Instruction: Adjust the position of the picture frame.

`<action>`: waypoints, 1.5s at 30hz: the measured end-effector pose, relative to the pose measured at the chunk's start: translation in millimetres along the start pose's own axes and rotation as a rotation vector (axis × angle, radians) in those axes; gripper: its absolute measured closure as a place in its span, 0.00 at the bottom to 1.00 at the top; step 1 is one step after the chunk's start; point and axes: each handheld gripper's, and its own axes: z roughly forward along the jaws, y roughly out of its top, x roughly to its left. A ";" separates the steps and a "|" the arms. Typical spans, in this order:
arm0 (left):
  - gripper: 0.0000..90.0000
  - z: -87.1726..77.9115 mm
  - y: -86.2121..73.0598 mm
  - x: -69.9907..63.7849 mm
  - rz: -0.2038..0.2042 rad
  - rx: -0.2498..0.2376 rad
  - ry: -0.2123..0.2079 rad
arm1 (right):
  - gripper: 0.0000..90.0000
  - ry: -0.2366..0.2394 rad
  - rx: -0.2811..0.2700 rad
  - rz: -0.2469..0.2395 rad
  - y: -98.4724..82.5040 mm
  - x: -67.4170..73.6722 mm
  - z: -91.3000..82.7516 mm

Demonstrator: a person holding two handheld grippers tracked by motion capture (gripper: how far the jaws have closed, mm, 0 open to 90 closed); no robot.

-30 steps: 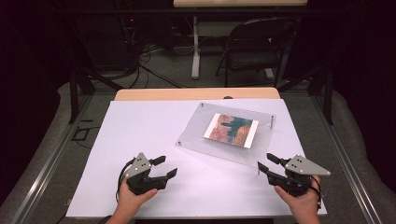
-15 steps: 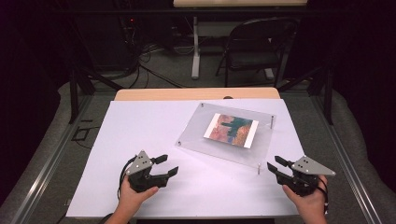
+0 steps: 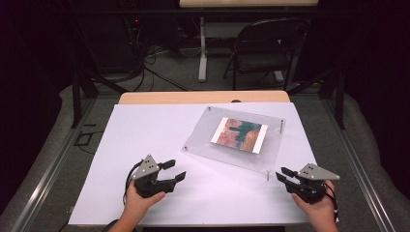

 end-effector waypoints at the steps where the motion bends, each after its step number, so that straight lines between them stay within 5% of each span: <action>1: 0.43 0.1 0.1 0.1 0.000 0.000 0.000 | 0.77 0.000 0.000 0.000 0.0 0.0 0.0; 13: 0.43 0.3 0.2 0.2 -0.005 -0.003 -0.003 | 0.80 0.104 0.065 0.006 -4.2 -0.7 18.8; 28: 0.44 -9.1 -3.7 2.1 -0.019 -0.009 0.010 | 0.94 0.106 0.094 -0.083 4.5 6.9 34.5; 33: 0.44 -9.3 -3.8 2.2 -0.020 -0.010 0.014 | 0.95 0.122 0.088 -0.112 11.4 19.2 35.4; 45: 0.44 -13.6 -5.0 2.3 -0.034 -0.016 0.040 | 0.95 0.343 0.060 -0.119 43.9 88.7 70.7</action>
